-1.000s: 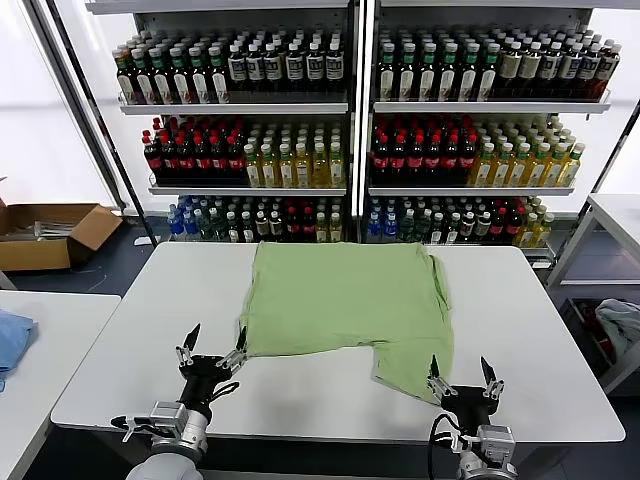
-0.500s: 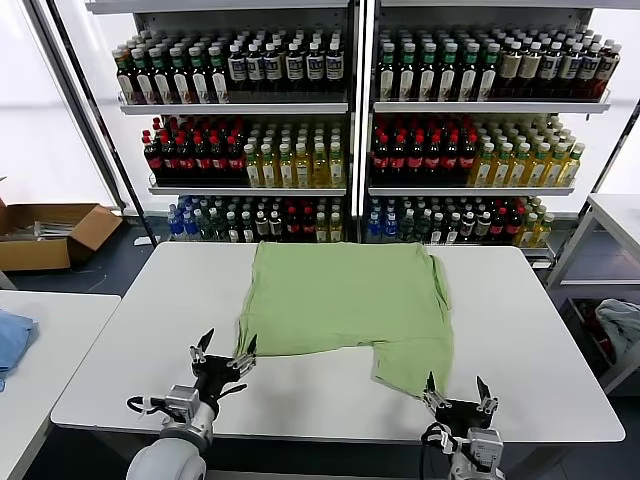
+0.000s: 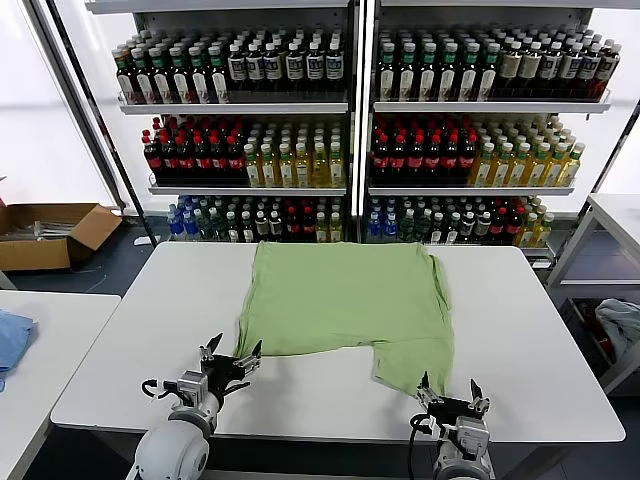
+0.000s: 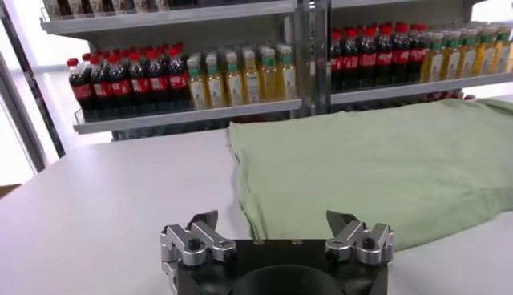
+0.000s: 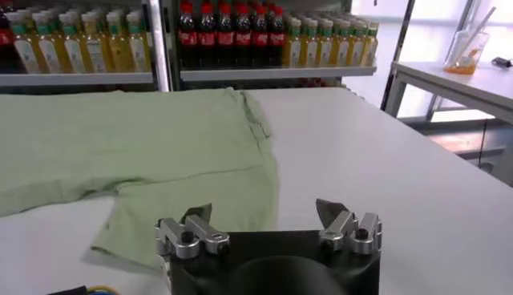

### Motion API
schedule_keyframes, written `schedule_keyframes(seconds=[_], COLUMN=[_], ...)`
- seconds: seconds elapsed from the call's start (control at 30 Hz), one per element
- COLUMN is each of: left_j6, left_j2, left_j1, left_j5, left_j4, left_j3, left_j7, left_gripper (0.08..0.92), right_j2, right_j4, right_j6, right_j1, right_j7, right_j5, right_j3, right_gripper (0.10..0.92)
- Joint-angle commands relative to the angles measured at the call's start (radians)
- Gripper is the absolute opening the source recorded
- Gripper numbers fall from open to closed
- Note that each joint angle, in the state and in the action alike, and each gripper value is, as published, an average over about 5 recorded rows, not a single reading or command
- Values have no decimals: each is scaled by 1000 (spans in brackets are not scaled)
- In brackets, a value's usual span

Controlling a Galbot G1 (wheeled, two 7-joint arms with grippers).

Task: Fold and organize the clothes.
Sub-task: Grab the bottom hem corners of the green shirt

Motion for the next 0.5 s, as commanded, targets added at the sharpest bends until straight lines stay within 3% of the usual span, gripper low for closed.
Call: schedule_keyframes(seconds=[0.03, 0.37, 0.5], left_j6=[17, 15, 15], left_j2=[17, 9, 8], left_j1=[-54, -54, -46], left_j5=[-26, -34, -34], left_j4=[81, 102, 101], left_j3=[11, 7, 7], left_j7=[1, -1, 1], left_gripper=[823, 823, 823], right_j2=[12, 13, 16], right_j4=[-12, -35, -46], right_j6=[-5, -11, -4], right_j1=[15, 9, 9], right_j7=[3, 8, 9], right_j5=[2, -2, -2], right_j3=[1, -14, -16], right_gripper=[823, 818, 753])
